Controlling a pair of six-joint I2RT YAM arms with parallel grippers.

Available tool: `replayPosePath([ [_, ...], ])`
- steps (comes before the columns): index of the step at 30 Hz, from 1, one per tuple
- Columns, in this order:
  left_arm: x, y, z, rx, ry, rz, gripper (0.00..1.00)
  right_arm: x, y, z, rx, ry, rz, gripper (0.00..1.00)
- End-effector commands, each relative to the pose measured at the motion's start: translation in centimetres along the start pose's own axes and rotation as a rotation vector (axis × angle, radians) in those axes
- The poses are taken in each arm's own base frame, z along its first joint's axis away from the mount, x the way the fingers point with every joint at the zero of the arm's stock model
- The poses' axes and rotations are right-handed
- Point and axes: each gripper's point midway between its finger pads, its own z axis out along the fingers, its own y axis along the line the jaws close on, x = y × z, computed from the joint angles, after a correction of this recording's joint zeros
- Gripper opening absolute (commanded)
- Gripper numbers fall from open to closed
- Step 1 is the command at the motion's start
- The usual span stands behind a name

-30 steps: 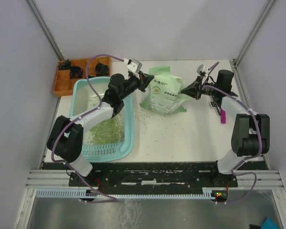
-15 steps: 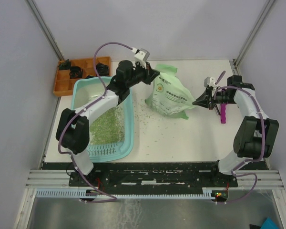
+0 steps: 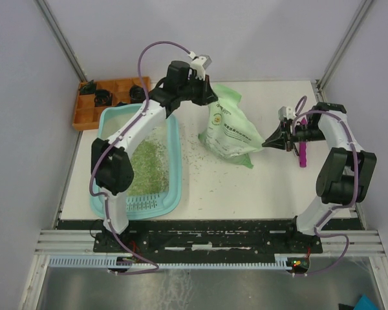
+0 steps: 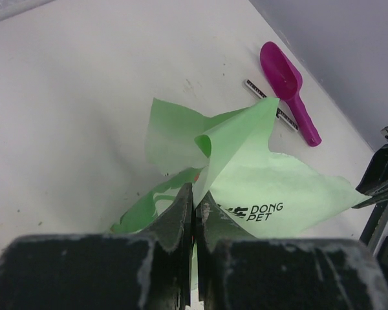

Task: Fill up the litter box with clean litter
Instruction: Close the cat litter bag at the center of the board.

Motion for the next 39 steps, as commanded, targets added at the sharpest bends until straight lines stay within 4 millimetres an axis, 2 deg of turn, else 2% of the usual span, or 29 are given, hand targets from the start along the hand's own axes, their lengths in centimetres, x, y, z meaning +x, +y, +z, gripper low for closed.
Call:
replayPosePath([
  [1, -3.0, 2.6, -3.8, -0.109, -0.042, 0.0, 0.03, -0.7, 3.7, -0.3, -0.063, 0.012, 0.138, 0.02],
  [8, 0.2, 1.3, -5.0, -0.059, 0.115, -0.032, 0.03, 0.0, 4.3, 0.1, -0.091, 0.079, 0.188, 0.02],
  [18, 7.6, 1.6, -5.5, -0.035, 0.383, -0.105, 0.03, 1.6, 7.1, 2.0, -0.21, 0.143, 0.287, 0.02],
  [23, 10.1, 2.1, -5.9, -0.054, 0.458, -0.134, 0.03, 2.2, 7.1, 2.9, -0.235, 0.149, 0.326, 0.02],
  [32, 10.5, 2.6, -6.8, -0.101, 0.503, -0.122, 0.03, 3.1, 6.0, 3.9, -0.242, 0.199, 0.329, 0.02],
  [36, 9.3, 2.1, -6.6, -0.083, 0.468, -0.098, 0.1, 3.2, 5.7, 4.2, -0.246, 0.204, 0.331, 0.02],
  [39, 7.0, 1.8, -6.6, -0.126, 0.385, -0.016, 0.19, 3.2, 5.5, 4.4, -0.244, 0.207, 0.333, 0.02],
])
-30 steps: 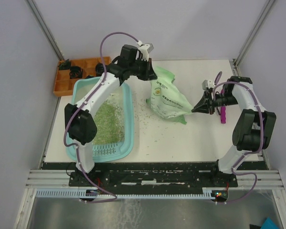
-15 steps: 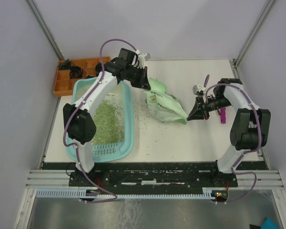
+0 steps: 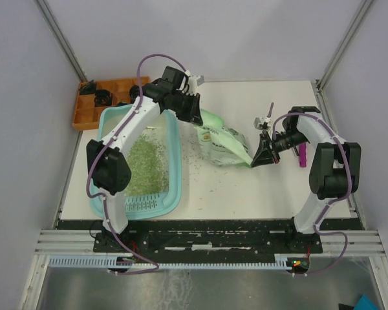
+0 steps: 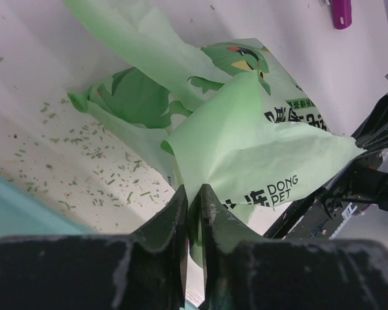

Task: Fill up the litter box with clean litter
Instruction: Close the cat litter bag at the center of the board.

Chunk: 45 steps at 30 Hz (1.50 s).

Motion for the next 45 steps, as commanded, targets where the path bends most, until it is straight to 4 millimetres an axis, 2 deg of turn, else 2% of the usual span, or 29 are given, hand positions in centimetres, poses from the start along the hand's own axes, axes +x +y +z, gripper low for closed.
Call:
replayPosePath([
  [1, -2.6, 1.3, -1.5, -0.153, -0.104, 0.138, 0.21, 0.0, -1.2, -0.3, 0.023, 0.043, -0.029, 0.02],
  [3, -4.5, 1.2, -3.2, -0.214, -0.191, 0.183, 0.27, -0.1, -1.4, -0.3, 0.028, 0.041, -0.03, 0.02],
  [6, -6.4, 0.8, -5.4, -0.31, -0.303, 0.28, 0.29, -0.4, -1.5, -0.2, 0.029, 0.042, -0.031, 0.02],
  [9, -7.1, -0.2, -7.1, -0.462, -0.372, 0.442, 0.3, -0.6, -1.7, -0.3, 0.032, 0.043, -0.038, 0.02],
  [11, -7.5, -1.8, -7.6, -0.515, -0.42, 0.562, 0.3, -0.8, -1.7, -0.4, 0.034, 0.045, -0.041, 0.02],
  [14, -7.0, -3.7, -7.8, -0.576, -0.437, 0.769, 0.3, -0.9, -1.6, -0.5, 0.037, 0.044, -0.043, 0.02],
  [15, -6.7, -5.1, -7.5, -0.57, -0.45, 0.849, 0.3, -1.0, -1.6, -0.5, 0.038, 0.044, -0.042, 0.02],
  [17, -6.0, -7.3, -7.4, -0.555, -0.486, 1.005, 0.38, -1.0, -1.6, -0.5, 0.036, 0.044, -0.041, 0.02],
  [20, -4.6, -9.6, -6.2, -0.488, -0.538, 1.184, 0.47, -1.0, -1.6, -0.4, 0.035, 0.043, -0.039, 0.02],
  [21, -3.9, -10.0, -5.8, -0.464, -0.541, 1.207, 0.49, -1.0, -1.6, -0.5, 0.035, 0.043, -0.038, 0.02],
  [25, -3.5, -11.7, -6.0, -0.409, -0.575, 1.23, 0.49, -0.8, -1.5, -0.4, 0.035, 0.045, -0.034, 0.02],
  [27, -3.7, -11.9, -6.7, -0.436, -0.59, 1.244, 0.49, -0.8, -1.5, -0.4, 0.036, 0.043, -0.03, 0.02],
  [30, -4.1, -11.8, -7.9, -0.485, -0.614, 1.249, 0.56, -0.8, -1.5, -0.2, 0.035, 0.041, -0.026, 0.02],
  [35, -4.6, -11.0, -9.5, -0.567, -0.655, 1.228, 0.62, -0.7, -1.5, -0.2, 0.035, 0.046, -0.026, 0.02],
  [37, -4.8, -11.5, -10.4, -0.563, -0.693, 1.224, 0.64, -0.7, -1.4, -0.2, 0.035, 0.046, -0.024, 0.02],
  [39, -4.9, -12.9, -11.1, -0.503, -0.762, 1.23, 0.68, -0.6, -1.4, -0.2, 0.034, 0.048, -0.022, 0.02],
  [41, -4.3, -14.1, -10.4, -0.411, -0.762, 1.25, 0.69, -0.6, -1.4, -0.1, 0.035, 0.047, -0.018, 0.02],
  [45, -1.1, -16.3, -6.6, -0.191, -0.617, 1.361, 0.69, -0.5, -1.5, -0.1, 0.039, 0.049, -0.008, 0.02],
])
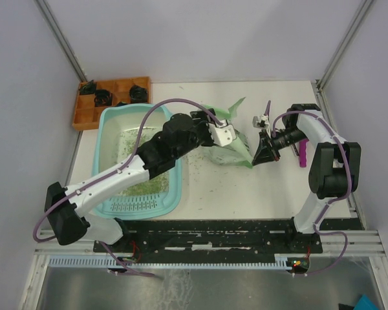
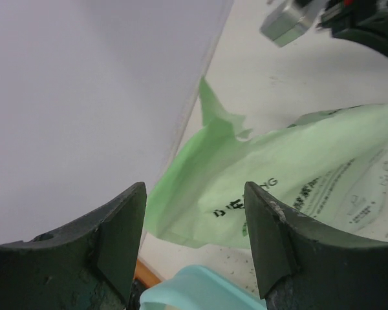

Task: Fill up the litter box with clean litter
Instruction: Close the cat litter bag at the center of the board.

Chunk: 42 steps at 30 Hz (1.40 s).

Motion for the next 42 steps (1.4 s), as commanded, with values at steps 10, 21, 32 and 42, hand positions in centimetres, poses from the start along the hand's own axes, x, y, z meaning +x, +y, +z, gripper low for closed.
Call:
replayPosePath([
  [10, -2.0, -9.0, -0.3, 0.439, -0.102, 0.114, 0.66, -0.4, -0.5, 0.2, 0.023, -0.012, -0.027, 0.02],
  [21, 0.7, -11.2, 3.6, 0.45, -0.063, 0.247, 0.65, -0.4, -0.3, 0.1, 0.025, -0.006, -0.027, 0.02],
  [32, 1.0, -8.6, 5.5, 0.346, -0.035, 0.315, 0.65, -0.3, 0.5, 0.2, 0.006, -0.006, -0.02, 0.02],
  [42, 3.5, -7.1, 5.3, 0.361, 0.021, 0.326, 0.69, -0.4, 1.1, 0.2, -0.012, -0.01, -0.022, 0.02],
])
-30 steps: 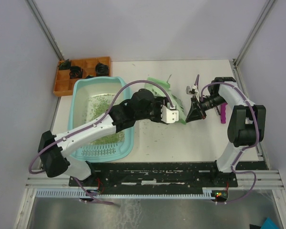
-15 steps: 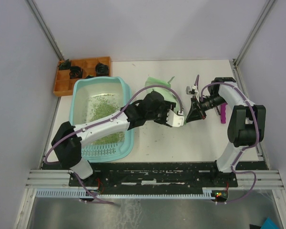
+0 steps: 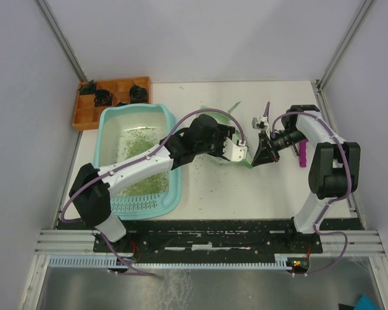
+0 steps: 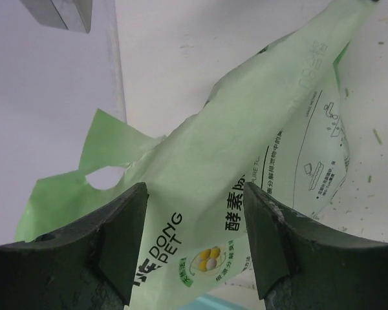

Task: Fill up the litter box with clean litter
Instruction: Close the cat litter bag at the center of the board.

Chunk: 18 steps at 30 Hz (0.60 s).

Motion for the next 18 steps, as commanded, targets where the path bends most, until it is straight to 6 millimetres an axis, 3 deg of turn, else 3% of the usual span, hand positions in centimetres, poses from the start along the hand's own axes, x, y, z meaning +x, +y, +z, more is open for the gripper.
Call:
replayPosePath([
  [1, -0.1, 2.2, -0.8, -0.037, -0.018, 0.035, 0.69, -0.8, 1.1, 0.0, -0.012, -0.016, -0.038, 0.02],
  [9, 1.3, 2.3, -0.2, -0.011, -0.012, 0.012, 0.69, -1.2, 2.3, -0.3, -0.043, -0.014, -0.061, 0.02],
  [18, 2.5, -0.2, 1.9, 0.146, 0.043, -0.013, 0.68, -1.3, 3.1, -0.5, -0.058, -0.011, -0.083, 0.02],
])
